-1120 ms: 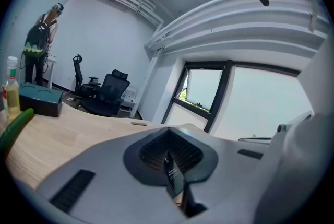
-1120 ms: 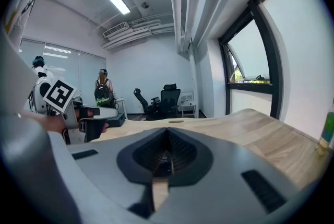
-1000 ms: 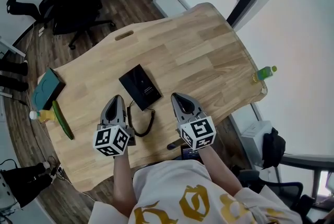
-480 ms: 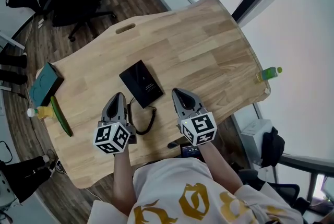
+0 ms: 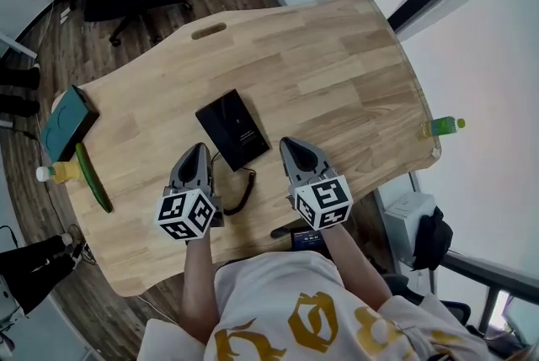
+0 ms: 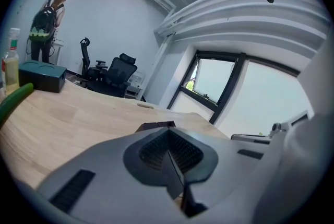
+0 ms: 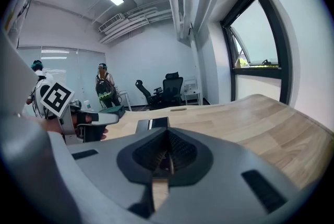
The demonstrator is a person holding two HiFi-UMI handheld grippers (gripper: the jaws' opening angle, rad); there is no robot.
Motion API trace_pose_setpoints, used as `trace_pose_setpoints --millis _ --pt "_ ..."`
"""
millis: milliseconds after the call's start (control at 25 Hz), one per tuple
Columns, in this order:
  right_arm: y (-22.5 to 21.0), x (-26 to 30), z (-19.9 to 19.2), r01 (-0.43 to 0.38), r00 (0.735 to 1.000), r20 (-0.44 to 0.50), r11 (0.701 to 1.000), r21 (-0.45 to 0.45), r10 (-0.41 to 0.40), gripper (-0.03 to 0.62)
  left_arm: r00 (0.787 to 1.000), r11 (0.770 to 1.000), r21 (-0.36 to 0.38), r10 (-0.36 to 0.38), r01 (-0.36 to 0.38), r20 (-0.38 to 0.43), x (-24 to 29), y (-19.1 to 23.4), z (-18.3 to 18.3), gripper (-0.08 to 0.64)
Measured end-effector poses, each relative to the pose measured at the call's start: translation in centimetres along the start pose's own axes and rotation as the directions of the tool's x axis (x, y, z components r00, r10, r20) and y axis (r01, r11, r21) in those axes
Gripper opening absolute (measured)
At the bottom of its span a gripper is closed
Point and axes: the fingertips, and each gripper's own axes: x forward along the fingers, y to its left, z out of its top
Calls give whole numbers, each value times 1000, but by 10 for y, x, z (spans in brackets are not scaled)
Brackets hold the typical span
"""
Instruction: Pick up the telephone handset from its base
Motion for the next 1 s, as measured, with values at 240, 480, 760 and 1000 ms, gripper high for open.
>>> trace_pose_setpoints --millis 240,480,760,1000 --pt "-6 15 -12 -10 999 -47 1000 16 11 5 1000 999 -48 -16 14 -26 11 8 -11 6" --pt "-13 30 -21 -4 997 -75 999 33 7 5 995 995 -82 -63 57 -71 24 9 -26 6" --pt "-16 43 -24 -10 996 -93 999 42 14 5 990 991 -129 -36 18 -136 31 23 -48 6" --pt "-19 52 -28 -13 994 -106 999 50 18 5 987 989 -148 -34 11 -157 40 29 -54 6"
